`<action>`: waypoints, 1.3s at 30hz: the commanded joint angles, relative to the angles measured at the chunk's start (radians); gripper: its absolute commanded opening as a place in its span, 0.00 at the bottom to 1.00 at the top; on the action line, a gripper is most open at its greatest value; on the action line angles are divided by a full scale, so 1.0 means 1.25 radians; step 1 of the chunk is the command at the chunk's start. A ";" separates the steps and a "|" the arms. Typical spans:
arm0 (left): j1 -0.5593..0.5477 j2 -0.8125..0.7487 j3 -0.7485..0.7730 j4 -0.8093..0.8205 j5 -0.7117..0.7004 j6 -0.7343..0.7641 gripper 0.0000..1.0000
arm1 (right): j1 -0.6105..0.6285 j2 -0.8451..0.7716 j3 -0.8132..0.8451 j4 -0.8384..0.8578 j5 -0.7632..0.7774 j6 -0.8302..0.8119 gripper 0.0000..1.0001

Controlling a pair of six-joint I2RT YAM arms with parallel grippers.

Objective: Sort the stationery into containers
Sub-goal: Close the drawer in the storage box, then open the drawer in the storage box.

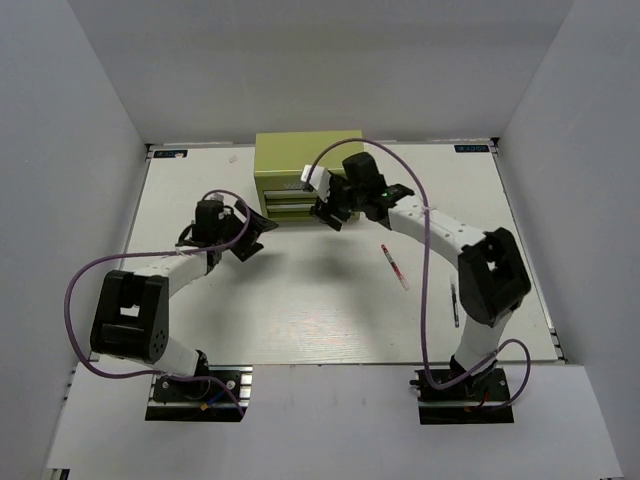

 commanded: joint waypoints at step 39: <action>-0.276 0.426 0.132 0.660 -0.452 -0.419 0.49 | -0.115 -0.039 0.142 0.041 -0.096 0.109 0.38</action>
